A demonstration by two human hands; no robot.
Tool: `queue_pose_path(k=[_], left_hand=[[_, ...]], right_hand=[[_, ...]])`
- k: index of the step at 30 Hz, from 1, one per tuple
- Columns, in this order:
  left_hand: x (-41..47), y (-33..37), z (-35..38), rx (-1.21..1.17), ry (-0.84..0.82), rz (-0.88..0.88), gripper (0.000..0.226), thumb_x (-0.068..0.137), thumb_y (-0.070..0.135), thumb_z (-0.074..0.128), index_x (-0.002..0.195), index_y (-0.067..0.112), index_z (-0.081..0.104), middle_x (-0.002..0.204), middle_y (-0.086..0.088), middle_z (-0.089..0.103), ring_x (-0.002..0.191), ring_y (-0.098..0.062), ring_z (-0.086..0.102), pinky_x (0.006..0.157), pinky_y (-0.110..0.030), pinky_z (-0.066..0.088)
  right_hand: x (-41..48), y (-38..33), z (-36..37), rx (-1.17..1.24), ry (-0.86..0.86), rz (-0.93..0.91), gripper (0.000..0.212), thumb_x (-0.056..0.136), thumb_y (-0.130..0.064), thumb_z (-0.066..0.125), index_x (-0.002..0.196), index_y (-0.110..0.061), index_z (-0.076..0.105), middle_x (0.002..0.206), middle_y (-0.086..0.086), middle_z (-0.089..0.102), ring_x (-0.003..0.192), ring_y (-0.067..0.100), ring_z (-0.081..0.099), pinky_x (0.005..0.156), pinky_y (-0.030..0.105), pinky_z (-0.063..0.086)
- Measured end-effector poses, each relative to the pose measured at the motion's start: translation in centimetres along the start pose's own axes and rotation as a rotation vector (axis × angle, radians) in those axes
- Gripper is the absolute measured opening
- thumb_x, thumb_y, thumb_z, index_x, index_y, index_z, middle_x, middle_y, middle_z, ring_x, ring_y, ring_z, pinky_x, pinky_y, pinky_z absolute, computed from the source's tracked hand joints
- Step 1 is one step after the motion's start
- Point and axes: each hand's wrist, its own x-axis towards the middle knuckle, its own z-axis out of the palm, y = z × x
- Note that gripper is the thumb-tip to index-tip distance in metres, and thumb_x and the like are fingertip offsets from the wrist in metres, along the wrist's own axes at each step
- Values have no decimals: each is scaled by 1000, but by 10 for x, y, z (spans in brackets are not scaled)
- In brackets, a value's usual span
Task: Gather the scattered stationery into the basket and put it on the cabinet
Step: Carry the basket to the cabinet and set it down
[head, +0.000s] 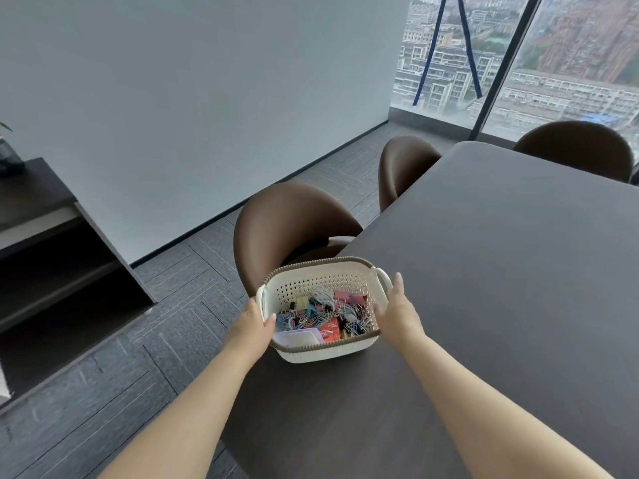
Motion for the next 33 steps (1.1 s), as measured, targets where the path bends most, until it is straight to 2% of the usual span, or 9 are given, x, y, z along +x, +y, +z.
queue_pose_path(k=[2,5,10,13,16,20,24,29,33], left_hand=[[-4,0,2,8,-1,-25,38,97,34,37,119,3,41,113,-18,59,98,-31,57,70,-35,43],[-10,-4,8,-39,37,-15,36,97,35,36,113,4,46,107,-16,60,95,-29,57,69,-33,42],[-20,-30,8,-179,116,24,34,96,31,41,121,8,43,102,-12,62,85,-25,58,66,-33,45],[-26,-54,-4,-218,164,33,33,96,30,41,122,9,43,96,-9,64,80,-22,60,66,-36,50],[-26,-82,-28,-238,232,20,38,97,31,40,128,10,39,90,-7,65,73,-20,60,59,-33,49],[-17,-127,-73,-290,327,12,42,96,31,40,134,13,35,83,3,58,74,-20,62,62,-35,51],[10,-183,-129,-369,388,-14,40,97,28,41,135,16,36,86,1,60,79,-22,61,69,-39,51],[61,-276,-204,-373,455,-61,50,97,27,40,144,22,22,84,-1,68,62,-14,59,50,-23,39],[89,-360,-274,-340,528,-97,55,97,30,41,146,29,16,103,-3,69,80,-16,63,57,-21,42]], right_hand=[[4,5,0,42,-22,43,52,96,-24,38,142,-15,16,122,18,56,99,34,56,76,37,43],[8,13,4,62,-4,12,23,97,-23,35,112,-5,38,98,18,60,81,33,53,71,40,44],[0,13,18,142,-4,-48,17,96,-23,37,106,-11,43,88,10,58,79,31,55,70,39,45],[-8,0,34,181,-25,-99,28,96,-26,39,123,-19,44,100,10,62,88,29,58,74,36,45],[-12,-30,55,221,-48,-155,32,95,-28,40,127,-25,43,97,7,65,86,26,61,76,37,48],[-12,-97,86,266,-98,-245,37,95,-30,41,132,-33,39,101,4,67,91,24,63,85,39,50],[-2,-183,130,244,-133,-333,46,95,-30,43,140,-28,32,112,7,65,101,24,59,91,38,46],[8,-302,203,202,-158,-460,45,97,-28,39,141,-22,29,84,7,64,74,25,59,66,34,45],[8,-401,273,201,-235,-500,50,98,-30,37,144,-22,23,87,4,63,80,24,62,70,36,49]])
